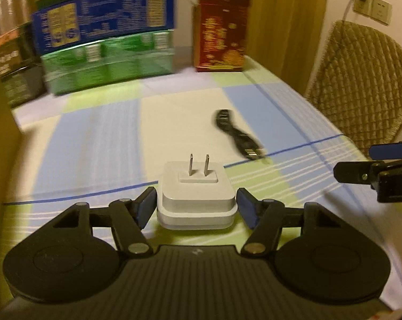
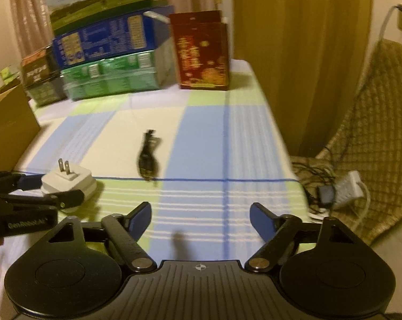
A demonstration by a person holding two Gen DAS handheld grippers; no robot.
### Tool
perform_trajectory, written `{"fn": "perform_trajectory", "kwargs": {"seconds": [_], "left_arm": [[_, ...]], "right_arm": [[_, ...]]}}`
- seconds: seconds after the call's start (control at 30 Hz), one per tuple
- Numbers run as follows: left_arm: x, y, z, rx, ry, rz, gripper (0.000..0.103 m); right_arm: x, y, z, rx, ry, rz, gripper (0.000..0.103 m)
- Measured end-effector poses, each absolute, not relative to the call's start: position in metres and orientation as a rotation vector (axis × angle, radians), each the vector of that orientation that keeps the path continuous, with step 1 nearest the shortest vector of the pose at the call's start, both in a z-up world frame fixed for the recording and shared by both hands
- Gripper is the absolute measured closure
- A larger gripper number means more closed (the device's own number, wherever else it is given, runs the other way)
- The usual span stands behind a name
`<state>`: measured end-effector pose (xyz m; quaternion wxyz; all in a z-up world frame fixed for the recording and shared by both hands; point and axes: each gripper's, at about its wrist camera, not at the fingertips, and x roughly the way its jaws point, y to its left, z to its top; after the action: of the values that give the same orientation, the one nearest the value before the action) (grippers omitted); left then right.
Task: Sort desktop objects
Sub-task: 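Grasp the white power adapter with left tool while right tool grasps the black cable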
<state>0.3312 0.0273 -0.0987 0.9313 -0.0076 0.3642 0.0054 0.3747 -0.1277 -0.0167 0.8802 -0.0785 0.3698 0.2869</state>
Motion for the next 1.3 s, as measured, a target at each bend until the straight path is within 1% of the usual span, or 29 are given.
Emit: {"fn": "perform_trajectory", "kwargs": {"seconds": [0.13,0.2,0.3,0.4,0.7,0.97,1.03,1.07,1.17,1.3], "left_arm": [[0.330,0.056,-0.099,-0.027,0.746,0.057,0.042],[0.332,0.066,-0.100,-0.032,0.746,0.073,0.042],[0.334,0.076,-0.100,-0.050,0.733,0.090,0.042],[0.338,0.081,-0.102,-0.067,0.731,0.094,0.042],[0.345,0.087,-0.113,-0.067,0.727,0.088,0.042],[0.355,0.089,-0.114,-0.082,0.717,0.079,0.041],[0.356,0.089,-0.114,-0.083,0.716,0.081,0.041],[0.357,0.089,-0.115,-0.084,0.715,0.081,0.041],[0.357,0.089,-0.117,-0.083,0.709,0.078,0.041],[0.358,0.091,-0.118,-0.092,0.705,0.080,0.041]], "right_arm": [[0.379,-0.101,-0.021,-0.176,0.755,0.645,0.033],[0.383,-0.086,-0.024,-0.180,0.744,0.676,0.038],[0.390,-0.067,-0.028,-0.198,0.727,0.711,0.051],[0.397,-0.052,-0.032,-0.207,0.706,0.724,0.056],[0.415,-0.024,-0.049,-0.257,0.710,0.724,0.066],[0.414,-0.011,-0.054,-0.289,0.683,0.713,0.068],[0.414,-0.008,-0.055,-0.295,0.675,0.709,0.071],[0.414,-0.006,-0.054,-0.299,0.672,0.708,0.074],[0.413,-0.002,-0.054,-0.301,0.675,0.704,0.088],[0.414,0.000,-0.053,-0.292,0.678,0.695,0.089]]}}
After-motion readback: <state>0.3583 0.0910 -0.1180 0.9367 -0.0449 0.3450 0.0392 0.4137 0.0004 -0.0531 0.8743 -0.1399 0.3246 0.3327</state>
